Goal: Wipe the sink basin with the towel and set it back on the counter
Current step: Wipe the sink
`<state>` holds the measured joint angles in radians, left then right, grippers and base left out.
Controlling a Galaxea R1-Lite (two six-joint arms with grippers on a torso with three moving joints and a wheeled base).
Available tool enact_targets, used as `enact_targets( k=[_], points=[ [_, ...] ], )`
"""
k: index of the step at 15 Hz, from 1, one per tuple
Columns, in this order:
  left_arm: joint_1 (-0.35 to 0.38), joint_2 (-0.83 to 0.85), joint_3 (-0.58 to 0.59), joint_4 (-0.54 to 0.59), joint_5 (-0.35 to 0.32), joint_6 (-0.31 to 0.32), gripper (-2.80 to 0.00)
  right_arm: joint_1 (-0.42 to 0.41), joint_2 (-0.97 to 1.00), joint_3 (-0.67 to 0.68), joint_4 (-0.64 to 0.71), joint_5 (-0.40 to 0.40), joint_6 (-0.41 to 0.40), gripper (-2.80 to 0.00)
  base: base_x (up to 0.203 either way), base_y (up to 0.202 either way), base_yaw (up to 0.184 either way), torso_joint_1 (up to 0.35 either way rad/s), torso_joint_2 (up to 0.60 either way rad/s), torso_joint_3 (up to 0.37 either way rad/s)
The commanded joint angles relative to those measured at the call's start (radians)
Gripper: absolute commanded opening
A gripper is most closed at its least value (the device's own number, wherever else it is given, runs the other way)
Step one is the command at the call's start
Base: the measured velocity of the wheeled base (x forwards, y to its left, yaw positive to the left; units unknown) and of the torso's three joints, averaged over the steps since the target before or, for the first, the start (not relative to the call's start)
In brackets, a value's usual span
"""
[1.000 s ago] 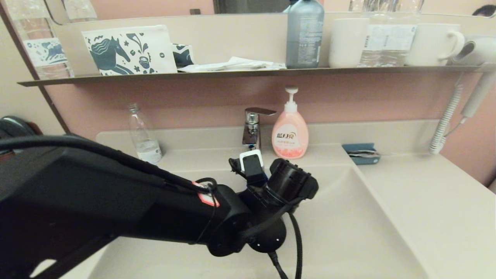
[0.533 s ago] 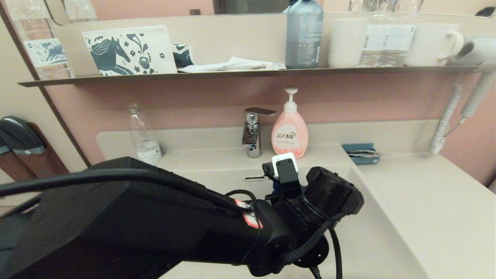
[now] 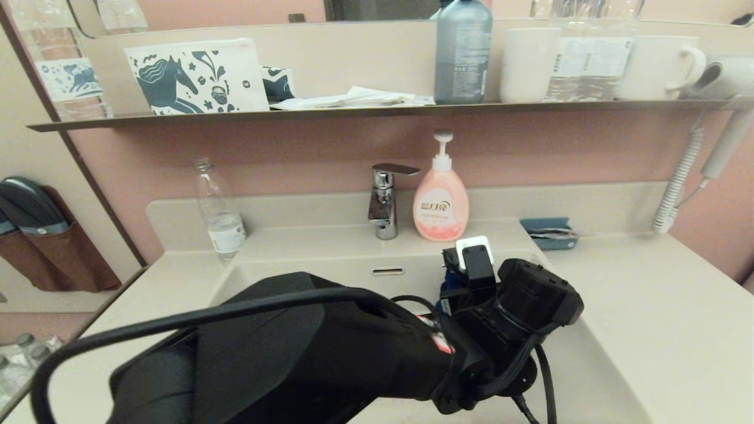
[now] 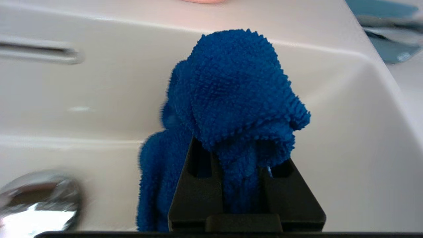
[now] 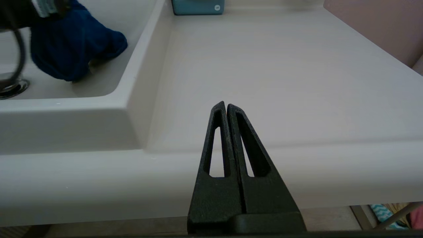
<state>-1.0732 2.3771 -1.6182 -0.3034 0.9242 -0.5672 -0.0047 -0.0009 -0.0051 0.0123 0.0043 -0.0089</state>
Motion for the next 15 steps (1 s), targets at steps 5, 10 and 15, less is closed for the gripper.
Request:
enact_targets(
  k=[5, 10, 15],
  points=[
    [0.038, 0.157, -0.171, -0.052, -0.084, 0.146, -2.80, 0.000, 0.001, 0.000, 0.000, 0.000, 0.000, -2.80, 0.000, 0.000, 0.000, 0.000, 0.00, 0.000],
    [0.113, 0.191, -0.161, -0.233, -0.135, 0.320, -2.80, 0.000, 0.001, 0.000, 0.000, 0.000, 0.000, -2.80, 0.000, 0.000, 0.000, 0.000, 0.00, 0.000],
    [0.169, 0.178, -0.020, -0.469, -0.152, 0.469, -2.80, 0.000, 0.001, 0.000, 0.000, 0.000, 0.000, -2.80, 0.000, 0.000, 0.000, 0.000, 0.00, 0.000]
  ],
)
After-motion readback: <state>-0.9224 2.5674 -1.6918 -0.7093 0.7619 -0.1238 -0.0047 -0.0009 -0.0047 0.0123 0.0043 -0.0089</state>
